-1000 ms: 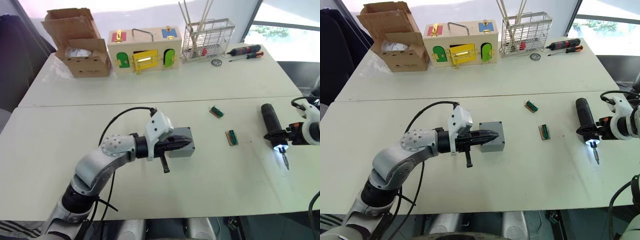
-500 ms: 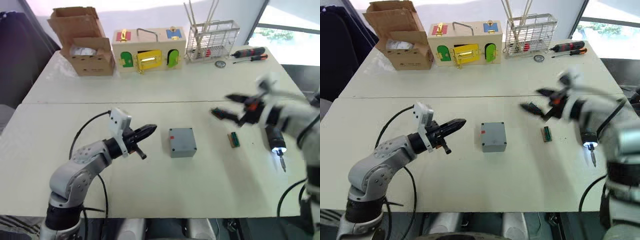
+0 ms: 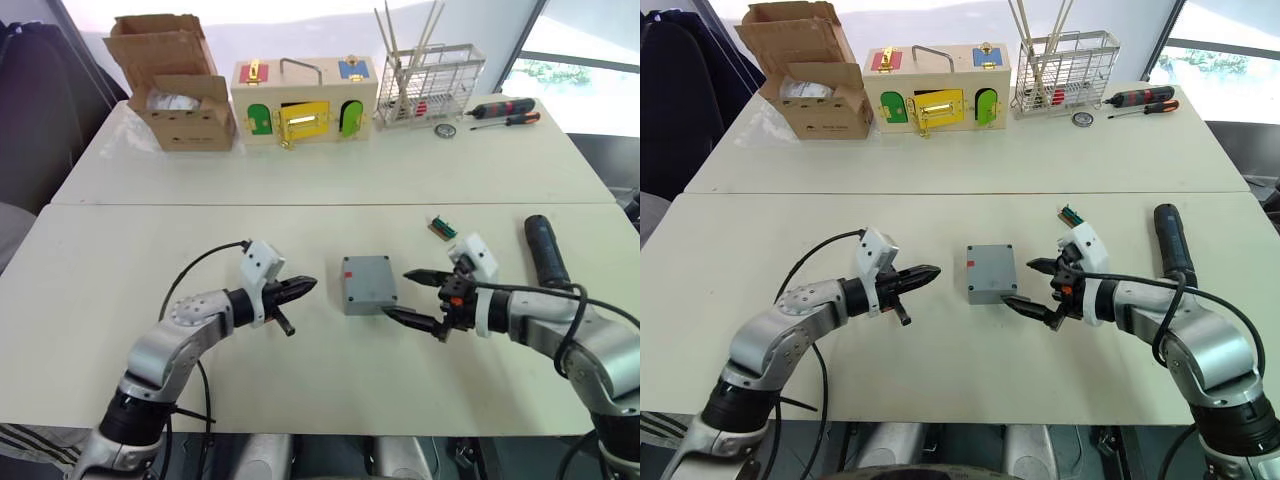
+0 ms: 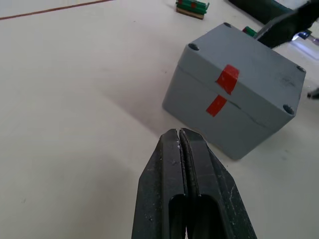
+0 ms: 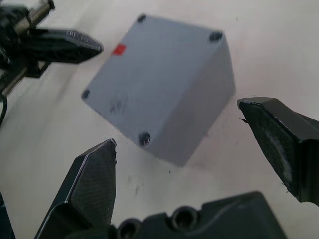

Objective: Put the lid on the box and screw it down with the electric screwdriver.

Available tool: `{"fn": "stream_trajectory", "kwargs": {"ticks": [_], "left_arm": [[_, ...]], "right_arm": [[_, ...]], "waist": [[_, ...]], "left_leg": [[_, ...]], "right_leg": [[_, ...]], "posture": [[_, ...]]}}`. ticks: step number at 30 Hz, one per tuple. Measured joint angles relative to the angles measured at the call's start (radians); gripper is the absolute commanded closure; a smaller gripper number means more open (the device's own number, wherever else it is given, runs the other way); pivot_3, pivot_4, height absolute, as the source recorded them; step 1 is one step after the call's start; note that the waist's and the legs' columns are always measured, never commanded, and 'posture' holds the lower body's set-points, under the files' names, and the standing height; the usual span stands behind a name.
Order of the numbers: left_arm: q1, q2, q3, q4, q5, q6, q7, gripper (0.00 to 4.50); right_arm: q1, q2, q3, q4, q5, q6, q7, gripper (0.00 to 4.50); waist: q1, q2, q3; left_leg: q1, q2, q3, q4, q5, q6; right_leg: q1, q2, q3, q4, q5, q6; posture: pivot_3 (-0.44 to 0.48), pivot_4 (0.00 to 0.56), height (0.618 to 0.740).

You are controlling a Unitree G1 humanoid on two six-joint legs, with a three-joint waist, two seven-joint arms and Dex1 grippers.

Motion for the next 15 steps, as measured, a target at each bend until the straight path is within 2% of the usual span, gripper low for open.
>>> {"fn": "stream_trajectory", "kwargs": {"ticks": [5,8,15], "left_arm": [[-0.067,-0.044,-0.053,0.095,0.04,-0.047,-0.043,4.5],[-0.121,-0.06,-0.079,0.167,0.072,-0.094,-0.084,4.5],[-0.265,-0.126,-0.098,0.392,0.152,-0.221,-0.163,4.5]], "right_arm": [[0.021,0.03,0.026,-0.029,0.003,0.015,-0.034,0.02],[0.029,0.086,0.032,-0.042,0.026,0.04,-0.065,0.02],[0.051,0.134,0.046,-0.112,0.078,0.123,-0.119,0.02]], "waist": [[-0.001,0.0,0.0],[-0.001,0.0,0.0],[0.0,0.0,0.0]], "left_leg": [[0.0,0.0,0.0,0.0,0.0,0.0],[0.0,0.0,0.0,0.0,0.0,0.0],[0.0,-0.001,0.0,0.0,0.0,0.0]], "right_leg": [[0.0,0.0,0.0,0.001,0.0,0.0],[0.0,0.0,0.0,0.001,0.0,0.0],[0.0,0.0,-0.001,0.001,0.0,0.0]], "posture": [[0.0,0.15,0.734],[0.0,0.15,0.734],[0.0,0.15,0.734]]}}
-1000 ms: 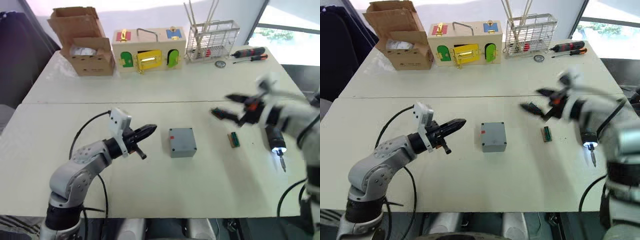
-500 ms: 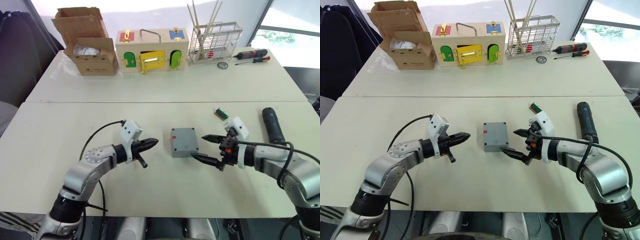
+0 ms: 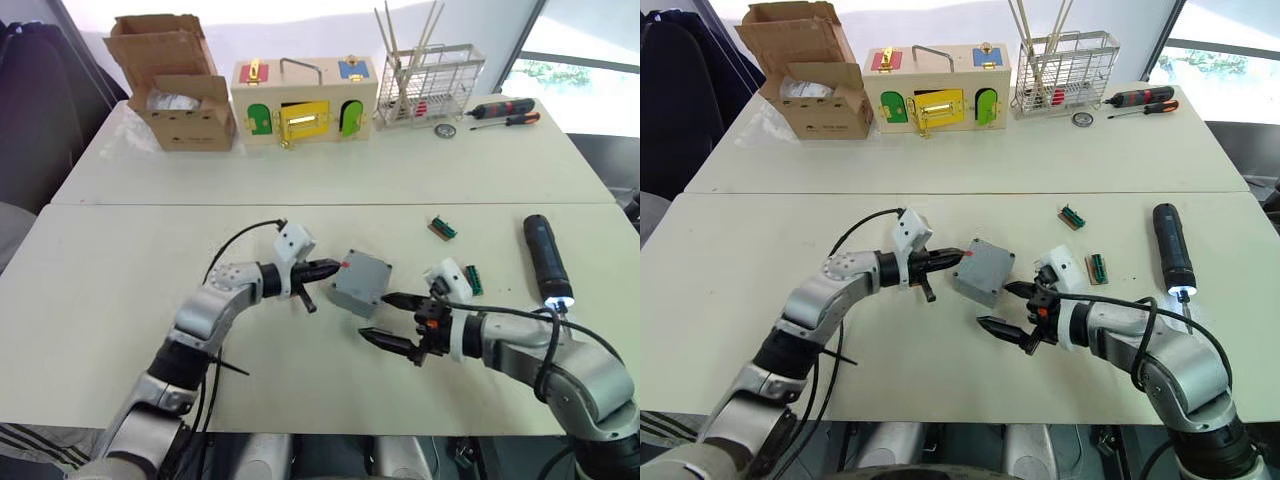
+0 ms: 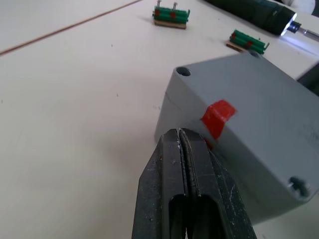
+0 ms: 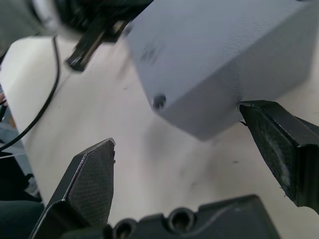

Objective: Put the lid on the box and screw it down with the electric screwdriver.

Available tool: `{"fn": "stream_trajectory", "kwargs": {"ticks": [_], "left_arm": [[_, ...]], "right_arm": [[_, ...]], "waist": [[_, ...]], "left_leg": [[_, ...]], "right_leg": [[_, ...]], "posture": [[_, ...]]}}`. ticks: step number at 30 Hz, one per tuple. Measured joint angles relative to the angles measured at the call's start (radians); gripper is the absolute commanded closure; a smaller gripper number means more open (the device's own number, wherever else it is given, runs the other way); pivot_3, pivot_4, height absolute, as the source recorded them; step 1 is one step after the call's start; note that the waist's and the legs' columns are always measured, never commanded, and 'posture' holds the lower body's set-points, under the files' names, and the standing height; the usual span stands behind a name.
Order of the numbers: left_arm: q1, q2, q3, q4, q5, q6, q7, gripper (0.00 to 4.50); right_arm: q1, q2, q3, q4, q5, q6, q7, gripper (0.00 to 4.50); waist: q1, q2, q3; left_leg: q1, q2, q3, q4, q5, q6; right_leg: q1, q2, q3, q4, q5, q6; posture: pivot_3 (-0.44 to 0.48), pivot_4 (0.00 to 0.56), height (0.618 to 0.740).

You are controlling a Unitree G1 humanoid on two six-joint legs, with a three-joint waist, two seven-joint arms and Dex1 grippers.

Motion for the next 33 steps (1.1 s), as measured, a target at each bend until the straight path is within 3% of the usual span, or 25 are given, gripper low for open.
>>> {"fn": "stream_trajectory", "kwargs": {"ticks": [4,7,13,15,23,33], "left_arm": [[-0.074,-0.036,-0.022,0.121,0.057,-0.09,-0.053,4.5],[-0.088,-0.038,-0.024,0.16,0.08,-0.116,-0.071,4.5],[-0.006,0.037,0.003,0.113,0.098,-0.106,-0.072,4.5],[0.059,0.09,0.029,0.015,0.096,-0.066,-0.067,4.5],[0.222,0.144,0.047,-0.288,0.041,0.106,-0.048,4.5],[0.195,0.062,0.007,-0.23,0.07,0.103,0.007,4.5]], "right_arm": [[0.009,0.008,0.013,-0.045,0.027,0.037,-0.03,0.02],[0.01,-0.047,-0.003,-0.095,0.03,0.042,-0.039,0.02],[0.016,-0.201,-0.058,-0.094,-0.003,0.021,0.002,0.02],[0.005,-0.244,-0.043,-0.039,-0.051,-0.041,0.043,0.02],[-0.09,-0.247,0.101,0.187,-0.199,-0.277,0.185,0.02],[-0.128,-0.2,0.174,0.23,-0.265,-0.358,0.262,0.02]], "waist": [[0.0,0.0,0.0],[-0.001,0.0,0.0],[-0.007,0.0,0.0],[-0.012,0.0,0.0],[-0.025,0.0,0.0],[-0.022,0.0,0.0]], "left_leg": [[0.0,0.0,0.0,0.0,0.0,0.0],[0.0,0.0,0.0,0.0,0.0,0.0],[0.0,0.001,0.0,0.0,0.0,0.0],[0.0,0.001,0.001,0.0,0.0,0.0],[0.0,0.001,0.0,0.0,0.0,0.0],[0.0,0.001,0.0,0.0,0.0,0.0]], "right_leg": [[0.0,0.0,0.0,0.0,0.0,0.0],[0.0,0.0,0.0,0.0,0.0,0.0],[-0.001,0.001,-0.001,0.0,0.0,0.0],[0.0,0.0,0.0,0.001,0.0,0.0],[0.0,0.0,0.0,0.0,0.0,0.001],[0.0,0.0,0.0,0.001,0.0,0.001]], "posture": [[0.0,0.15,0.734],[0.0,0.15,0.734],[0.0,0.15,0.734],[0.0,0.15,0.734],[0.0,0.15,0.734],[0.0,0.15,0.734]]}}
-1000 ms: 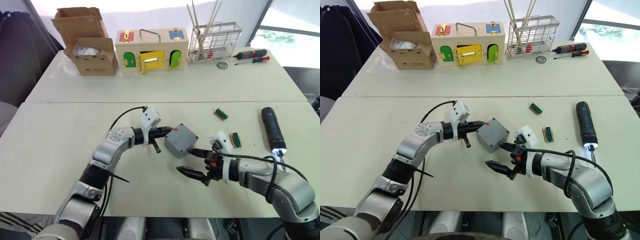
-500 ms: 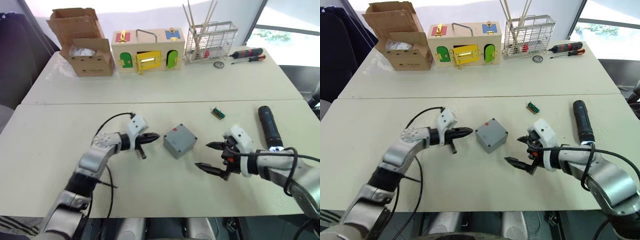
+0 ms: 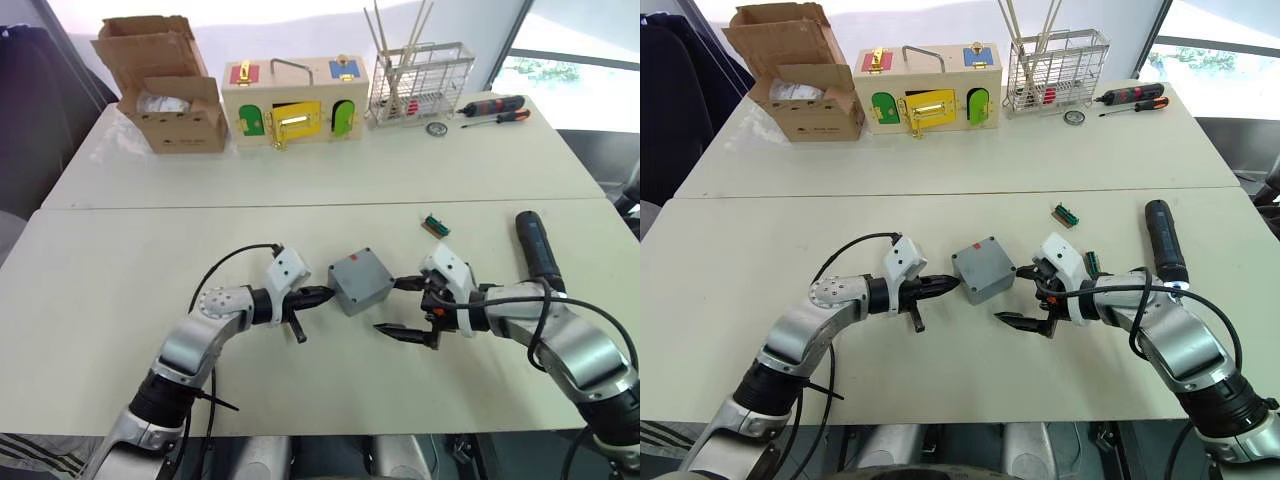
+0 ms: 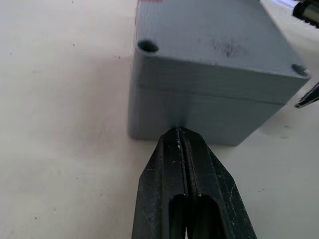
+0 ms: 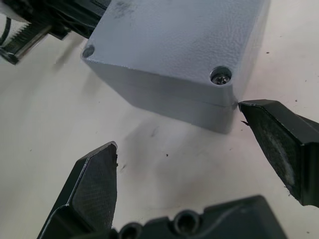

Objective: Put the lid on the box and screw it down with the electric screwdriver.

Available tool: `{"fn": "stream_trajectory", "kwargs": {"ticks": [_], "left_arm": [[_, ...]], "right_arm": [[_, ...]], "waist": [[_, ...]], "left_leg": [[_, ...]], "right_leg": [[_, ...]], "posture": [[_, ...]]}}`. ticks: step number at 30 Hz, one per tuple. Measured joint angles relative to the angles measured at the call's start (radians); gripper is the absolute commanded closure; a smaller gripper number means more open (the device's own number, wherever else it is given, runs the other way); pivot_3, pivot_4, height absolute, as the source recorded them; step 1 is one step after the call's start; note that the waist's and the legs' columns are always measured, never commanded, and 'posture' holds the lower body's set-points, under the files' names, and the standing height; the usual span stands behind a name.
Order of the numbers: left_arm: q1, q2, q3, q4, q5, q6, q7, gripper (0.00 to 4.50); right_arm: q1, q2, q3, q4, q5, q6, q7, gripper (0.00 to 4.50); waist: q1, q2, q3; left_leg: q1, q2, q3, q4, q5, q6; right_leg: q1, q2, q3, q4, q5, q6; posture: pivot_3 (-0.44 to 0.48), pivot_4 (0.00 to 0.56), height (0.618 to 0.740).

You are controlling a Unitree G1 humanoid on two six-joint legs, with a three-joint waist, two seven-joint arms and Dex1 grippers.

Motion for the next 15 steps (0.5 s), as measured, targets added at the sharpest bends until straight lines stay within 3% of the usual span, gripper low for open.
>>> {"fn": "stream_trajectory", "kwargs": {"ticks": [10,15], "left_arm": [[-0.033,-0.018,0.002,0.053,0.021,-0.061,0.002,4.5],[-0.012,-0.003,0.002,0.032,0.013,-0.054,-0.017,4.5]], "right_arm": [[0.069,0.027,-0.019,-0.082,0.002,0.054,-0.045,0.02],[0.089,0.02,-0.091,-0.094,0.003,0.066,-0.074,0.02]], "waist": [[-0.001,0.0,0.0],[-0.001,0.0,0.0]], "left_leg": [[0.0,0.0,0.0,0.0,0.0,0.0],[0.0,0.0,0.0,0.0,0.0,0.0]], "right_leg": [[0.0,0.0,0.0,0.0,0.0,0.0],[0.0,0.0,0.0,0.0,0.0,0.0]], "posture": [[0.0,0.15,0.734],[0.0,0.15,0.734]]}}
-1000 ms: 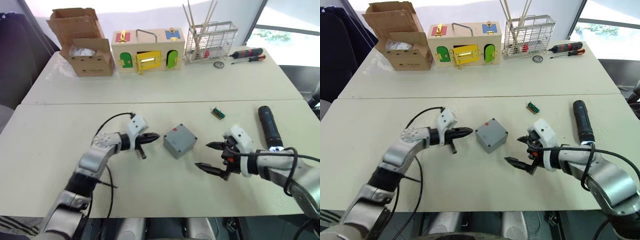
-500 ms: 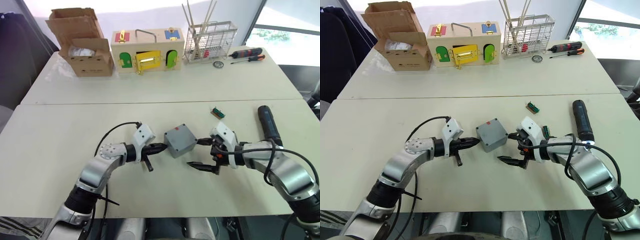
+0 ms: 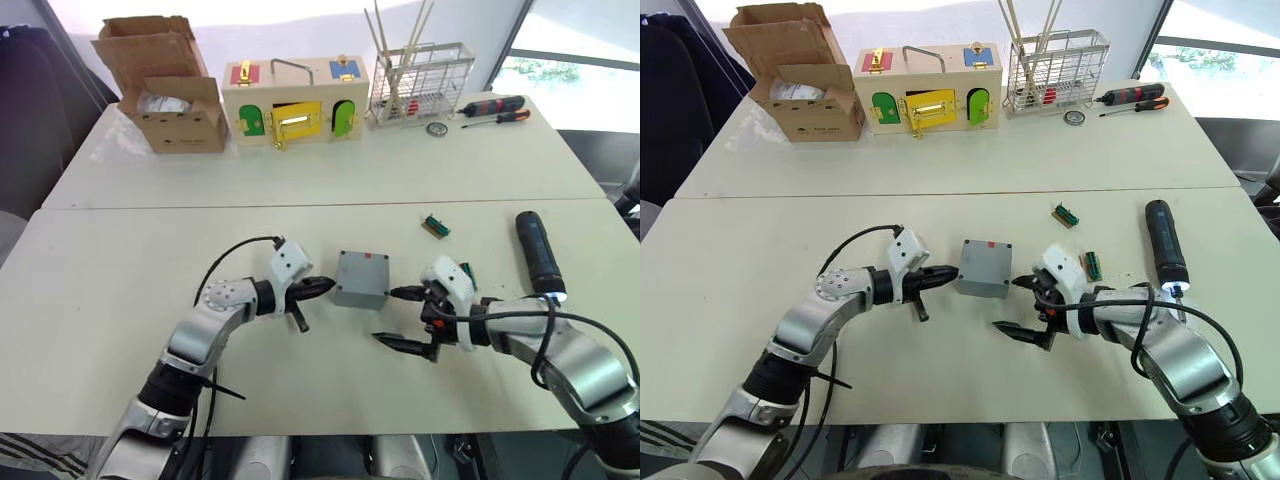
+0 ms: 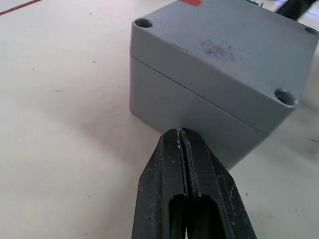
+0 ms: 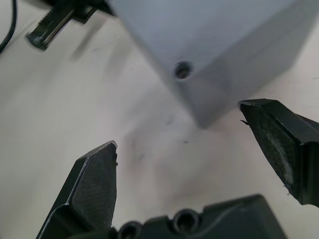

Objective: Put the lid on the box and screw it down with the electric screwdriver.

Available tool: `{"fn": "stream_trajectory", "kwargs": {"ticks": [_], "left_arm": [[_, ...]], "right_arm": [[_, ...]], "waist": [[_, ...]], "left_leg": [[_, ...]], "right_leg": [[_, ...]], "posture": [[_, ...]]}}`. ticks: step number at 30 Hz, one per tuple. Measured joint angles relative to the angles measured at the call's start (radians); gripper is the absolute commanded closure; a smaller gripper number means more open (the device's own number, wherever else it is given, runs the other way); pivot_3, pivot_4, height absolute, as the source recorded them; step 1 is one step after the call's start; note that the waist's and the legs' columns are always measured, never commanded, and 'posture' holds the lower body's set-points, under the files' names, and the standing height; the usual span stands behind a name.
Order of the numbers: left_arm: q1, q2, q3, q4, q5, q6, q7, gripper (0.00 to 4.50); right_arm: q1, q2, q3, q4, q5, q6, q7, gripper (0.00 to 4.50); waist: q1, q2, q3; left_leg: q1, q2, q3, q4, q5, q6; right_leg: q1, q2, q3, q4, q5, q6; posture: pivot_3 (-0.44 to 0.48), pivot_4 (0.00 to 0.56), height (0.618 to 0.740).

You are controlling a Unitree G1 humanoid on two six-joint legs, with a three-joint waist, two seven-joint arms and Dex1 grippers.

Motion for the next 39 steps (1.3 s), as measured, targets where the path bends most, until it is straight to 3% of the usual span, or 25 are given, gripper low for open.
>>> {"fn": "stream_trajectory", "kwargs": {"ticks": [7,12,15,16,20,28,38,39], "left_arm": [[0.065,0.077,0.077,-0.117,-0.062,0.064,-0.001,4.5],[-0.005,0.089,0.175,-0.23,-0.206,0.201,0.005,4.5],[-0.062,0.049,0.196,-0.276,-0.27,0.253,0.035,4.5],[-0.072,0.033,0.195,-0.288,-0.281,0.262,0.05,4.5],[-0.082,-0.002,0.143,-0.287,-0.269,0.259,0.09,4.5],[-0.067,-0.014,0.076,-0.273,-0.233,0.225,0.113,4.5],[-0.035,0.019,0.073,-0.278,-0.226,0.221,0.113,4.5],[-0.032,0.024,0.073,-0.279,-0.226,0.221,0.113,4.5]], "right_arm": [[0.021,-0.055,-0.287,-0.021,0.104,0.128,-0.015,0.02],[-0.086,0.067,-0.372,0.182,0.134,0.052,-0.051,0.02],[-0.166,0.136,-0.353,0.354,0.074,-0.06,-0.098,0.02],[-0.198,0.146,-0.329,0.413,0.042,-0.108,-0.108,0.52],[-0.298,0.173,-0.247,0.609,-0.064,-0.267,-0.113,1.64],[-0.408,0.192,-0.167,0.864,-0.16,-0.447,-0.065,1.64],[-0.463,0.227,-0.154,1.009,-0.202,-0.508,-0.053,1.64],[-0.464,0.229,-0.15,1.016,-0.204,-0.51,-0.053,1.93]], "waist": [[0.001,0.0,0.0],[0.0,-0.001,0.0],[-0.002,0.0,0.0],[-0.004,0.0,-0.001],[-0.01,0.0,-0.001],[-0.009,0.0,-0.001],[-0.011,0.0,-0.001],[-0.011,0.0,-0.001]], "left_leg": [[0.0,0.001,-0.001,0.0,-0.001,0.002],[0.0,0.0,0.0,0.0,0.0,0.0],[0.0,0.0,0.001,0.0,0.0,0.0],[0.001,0.0,0.001,0.0,0.0,0.0],[0.001,0.0,0.002,0.0,0.0,-0.001],[0.001,0.0,0.002,0.0,0.001,-0.001],[0.001,0.0,0.002,0.0,0.001,-0.001],[0.001,0.0,0.002,0.0,0.001,-0.001]], "right_leg": [[0.0,0.0,0.0,0.001,0.0,0.0],[0.0,0.0,0.0,0.001,0.0,0.0],[0.0,0.0,0.001,0.001,0.0,0.0],[0.0,0.0,0.001,0.001,0.0,0.0],[-0.001,0.0,0.001,0.001,0.0,0.0],[-0.001,0.0,0.001,0.001,0.0,0.0],[-0.001,0.0,0.001,0.001,0.0,0.0],[-0.001,0.0,0.001,0.001,0.0,0.0]], "posture": [[0.0,0.15,0.734],[0.0,0.15,0.734],[0.0,0.15,0.734],[0.0,0.15,0.734],[0.0,0.15,0.734],[0.0,0.15,0.734],[0.0,0.15,0.734],[0.0,0.15,0.734]]}}
